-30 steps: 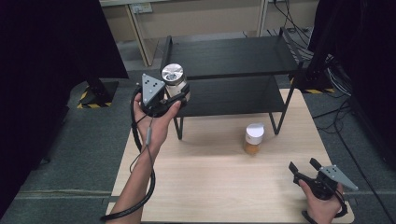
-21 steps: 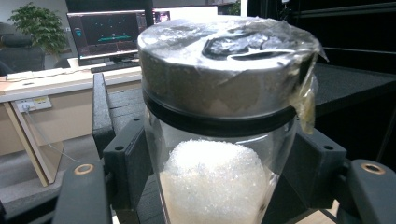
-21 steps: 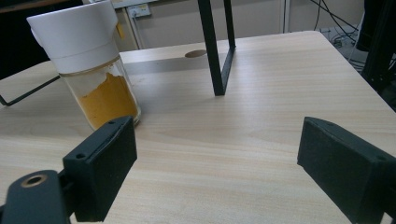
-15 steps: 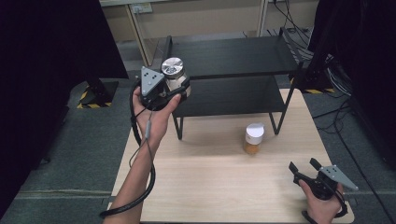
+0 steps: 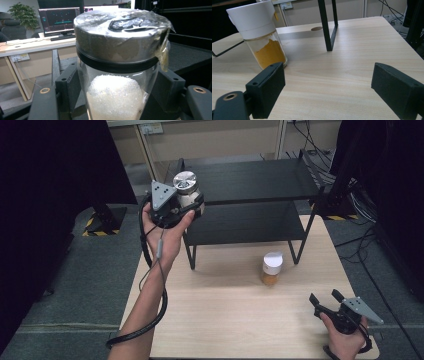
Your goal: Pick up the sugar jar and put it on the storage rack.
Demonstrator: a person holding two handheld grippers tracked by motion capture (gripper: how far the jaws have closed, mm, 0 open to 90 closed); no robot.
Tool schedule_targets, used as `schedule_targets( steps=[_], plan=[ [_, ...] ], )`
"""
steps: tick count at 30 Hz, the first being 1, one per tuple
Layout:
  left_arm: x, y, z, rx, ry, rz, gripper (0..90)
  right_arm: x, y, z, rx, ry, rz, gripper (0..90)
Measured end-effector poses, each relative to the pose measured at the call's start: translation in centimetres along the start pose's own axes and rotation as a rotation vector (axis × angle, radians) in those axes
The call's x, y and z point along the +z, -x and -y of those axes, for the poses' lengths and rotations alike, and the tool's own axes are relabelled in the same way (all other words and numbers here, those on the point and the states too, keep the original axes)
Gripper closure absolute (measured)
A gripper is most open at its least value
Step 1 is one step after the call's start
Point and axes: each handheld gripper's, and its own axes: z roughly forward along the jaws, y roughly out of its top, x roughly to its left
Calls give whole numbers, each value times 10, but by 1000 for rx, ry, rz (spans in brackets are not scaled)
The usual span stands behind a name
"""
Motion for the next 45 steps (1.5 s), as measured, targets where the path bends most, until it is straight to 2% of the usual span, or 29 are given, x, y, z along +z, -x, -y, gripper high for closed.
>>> schedule_targets(
  steps=[8, 12, 21, 23, 30, 45],
  plan=[
    [9, 3, -8, 1, -4, -22, 310, 0, 0, 0, -1, -1, 0, 120],
    [18, 6, -13, 17, -4, -51, 310, 0, 0, 0, 0, -1, 0, 120],
    [39, 8, -15, 21, -22, -101, 310, 0, 1, -1, 4, -2, -1, 120],
    [43, 7, -14, 12, -25, -101, 310, 0, 1, 0, 3, -1, -1, 120],
    [53, 11, -17, 24, -42, -112, 310, 0, 1, -1, 3, -3, -3, 120],
    [63, 9, -23, -13, -83, -105, 309, 0, 1, -1, 2, -5, -3, 120]
  ],
)
